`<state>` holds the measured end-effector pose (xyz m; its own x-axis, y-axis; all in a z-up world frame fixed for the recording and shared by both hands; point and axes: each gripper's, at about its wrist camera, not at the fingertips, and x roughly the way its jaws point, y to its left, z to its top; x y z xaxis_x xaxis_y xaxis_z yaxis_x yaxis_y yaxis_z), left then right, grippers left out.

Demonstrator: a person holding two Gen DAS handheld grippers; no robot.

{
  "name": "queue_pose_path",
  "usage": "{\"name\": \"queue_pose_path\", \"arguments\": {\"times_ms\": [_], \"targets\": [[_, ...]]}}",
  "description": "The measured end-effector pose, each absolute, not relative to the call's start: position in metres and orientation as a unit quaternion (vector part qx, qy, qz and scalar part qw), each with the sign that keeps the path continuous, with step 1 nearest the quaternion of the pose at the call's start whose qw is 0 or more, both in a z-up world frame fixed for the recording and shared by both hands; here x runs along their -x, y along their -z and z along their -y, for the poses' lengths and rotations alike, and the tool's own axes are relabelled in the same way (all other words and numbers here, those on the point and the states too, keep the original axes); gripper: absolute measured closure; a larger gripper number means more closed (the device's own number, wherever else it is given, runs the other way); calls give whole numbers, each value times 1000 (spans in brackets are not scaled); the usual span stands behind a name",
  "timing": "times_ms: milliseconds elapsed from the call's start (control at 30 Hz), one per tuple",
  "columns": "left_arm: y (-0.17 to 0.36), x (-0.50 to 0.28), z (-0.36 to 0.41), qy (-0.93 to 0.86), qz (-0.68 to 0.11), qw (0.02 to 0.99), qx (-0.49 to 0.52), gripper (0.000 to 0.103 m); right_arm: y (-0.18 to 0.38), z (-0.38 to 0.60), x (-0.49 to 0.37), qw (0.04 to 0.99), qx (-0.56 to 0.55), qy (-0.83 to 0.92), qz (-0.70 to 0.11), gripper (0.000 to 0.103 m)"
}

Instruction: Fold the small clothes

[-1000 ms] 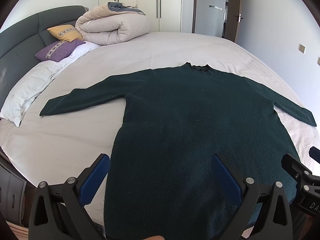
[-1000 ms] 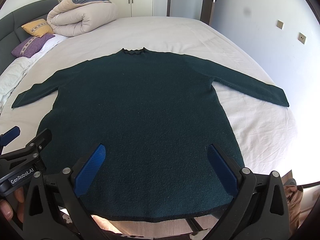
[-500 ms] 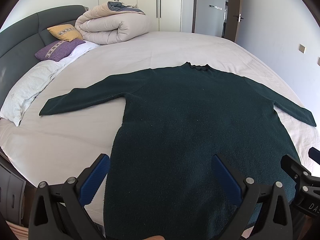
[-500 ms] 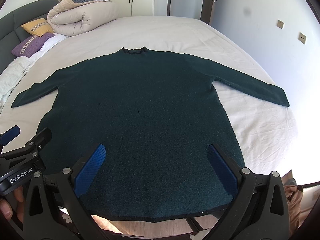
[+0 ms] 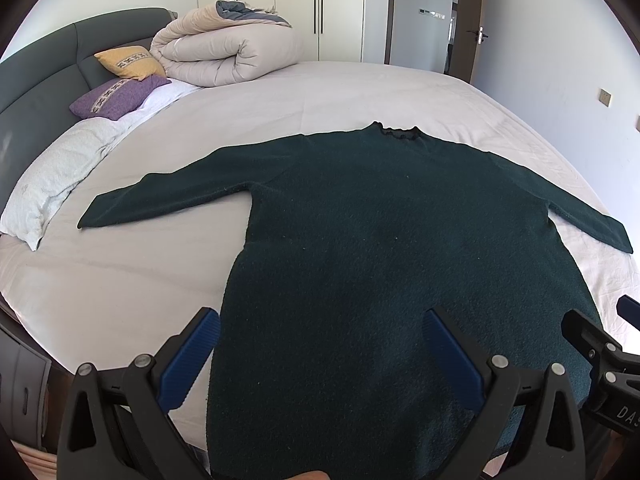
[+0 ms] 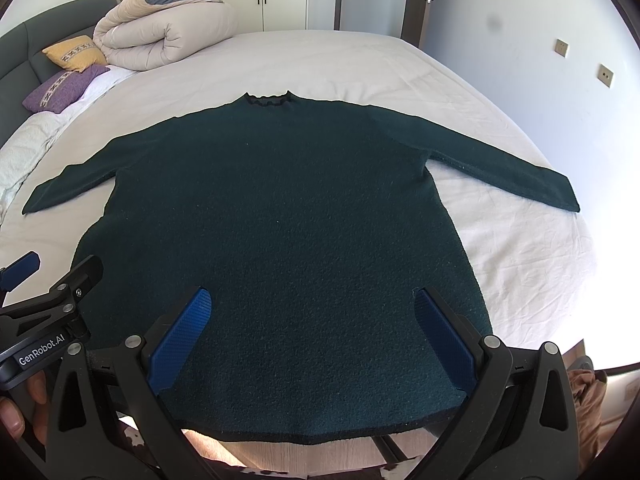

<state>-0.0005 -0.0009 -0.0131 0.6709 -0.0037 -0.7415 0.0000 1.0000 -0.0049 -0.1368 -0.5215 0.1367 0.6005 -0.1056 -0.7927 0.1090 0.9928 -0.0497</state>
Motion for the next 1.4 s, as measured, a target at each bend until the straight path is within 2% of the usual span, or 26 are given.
{"name": "queue_pose_path", "arguments": {"times_ms": [700,867,1033,1167,1400], "targets": [[23,-12,-32,11,-414,909,51,0,-129,518,124,888,2,56,-456,0],[21,-37,-96,12,-407,900,156,0,-132,525,116,894,-36,27,-446,0],[27,-70,-180,41,-363,887,282,0,-138,534,101,898,-102,-6,-428,0],[37,-96,-239,19,-376,869,322,0,-142,531,84,900,-109,-17,-422,0],[67,-114,-367,-42,-277,810,516,0,-132,516,52,892,-107,-40,-436,0]]}}
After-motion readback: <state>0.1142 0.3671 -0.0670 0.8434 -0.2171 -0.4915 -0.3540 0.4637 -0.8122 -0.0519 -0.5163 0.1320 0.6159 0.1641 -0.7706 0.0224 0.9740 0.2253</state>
